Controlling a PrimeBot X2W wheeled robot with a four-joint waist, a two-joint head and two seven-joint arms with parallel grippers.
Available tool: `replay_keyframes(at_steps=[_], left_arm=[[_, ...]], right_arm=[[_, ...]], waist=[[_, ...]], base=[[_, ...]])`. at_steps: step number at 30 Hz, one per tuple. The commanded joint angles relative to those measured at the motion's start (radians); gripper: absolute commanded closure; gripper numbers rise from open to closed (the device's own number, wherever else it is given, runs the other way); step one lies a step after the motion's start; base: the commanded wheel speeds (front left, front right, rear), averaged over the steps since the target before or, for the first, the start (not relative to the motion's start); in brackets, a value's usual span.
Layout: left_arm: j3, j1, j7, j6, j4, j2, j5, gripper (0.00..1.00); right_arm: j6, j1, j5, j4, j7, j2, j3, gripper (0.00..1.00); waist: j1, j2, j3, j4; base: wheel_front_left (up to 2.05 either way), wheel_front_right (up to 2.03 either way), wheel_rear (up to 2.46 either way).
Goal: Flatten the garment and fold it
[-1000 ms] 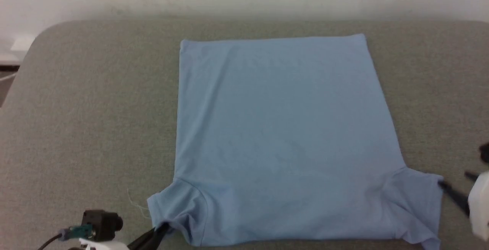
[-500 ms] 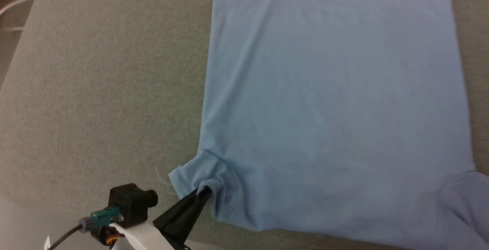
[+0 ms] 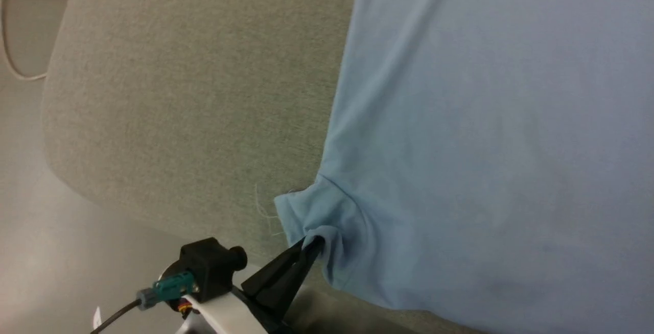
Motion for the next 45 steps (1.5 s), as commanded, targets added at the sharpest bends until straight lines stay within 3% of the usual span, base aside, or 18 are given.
replay_keyframes(at_steps=[1,9,10,11,19,30,38,45], left_arm=[[-0.005,-0.017,-0.007,-0.013,0.004,-0.011,0.006,1.00],[-0.012,-0.024,-0.024,-0.023,0.044,-0.031,0.004,1.00],[-0.013,-0.025,-0.027,-0.026,0.046,-0.034,0.003,1.00],[-0.012,-0.027,-0.030,-0.028,0.049,-0.036,0.002,1.00],[0.004,-0.023,-0.041,-0.016,0.074,-0.025,0.002,1.00],[0.046,0.051,-0.046,0.024,0.111,0.022,-0.050,1.00],[0.097,0.118,-0.079,0.063,0.129,0.063,-0.078,1.00],[0.127,0.162,-0.124,0.098,0.138,0.077,-0.076,1.00]], right_arm=[[-0.002,-0.015,-0.009,0.014,-0.005,-0.001,0.003,0.00],[-0.002,-0.023,-0.003,0.099,-0.034,-0.011,0.034,0.00],[-0.002,-0.016,-0.002,0.110,-0.034,-0.012,0.040,0.54],[-0.002,-0.008,0.001,0.119,-0.035,-0.012,0.045,1.00],[-0.002,0.068,0.019,0.164,-0.114,-0.015,0.079,1.00],[-0.002,0.325,0.143,0.133,-0.238,0.004,0.111,1.00],[-0.002,0.598,0.207,-0.034,-0.255,0.005,0.070,1.00],[-0.002,0.872,0.192,-0.264,-0.166,0.047,-0.111,1.00]], waist=[[-0.0002,0.0002,0.076,0.081],[-0.0002,0.0002,0.080,0.082],[-0.0002,0.0002,0.078,0.080],[-0.0002,0.0002,0.075,0.077],[-0.0002,0.0002,-0.011,0.012],[-0.0002,0.0002,-0.264,-0.179],[-0.0002,0.0002,-0.415,-0.298],[-0.0002,0.0002,-0.468,-0.348]], base=[[0.00,0.00,0.00],[0.00,0.00,0.00],[0.00,0.00,0.00],[0.00,0.00,0.00],[0.00,0.00,0.00],[0.00,0.00,0.00],[0.00,0.00,0.00],[0.00,0.00,0.00]])
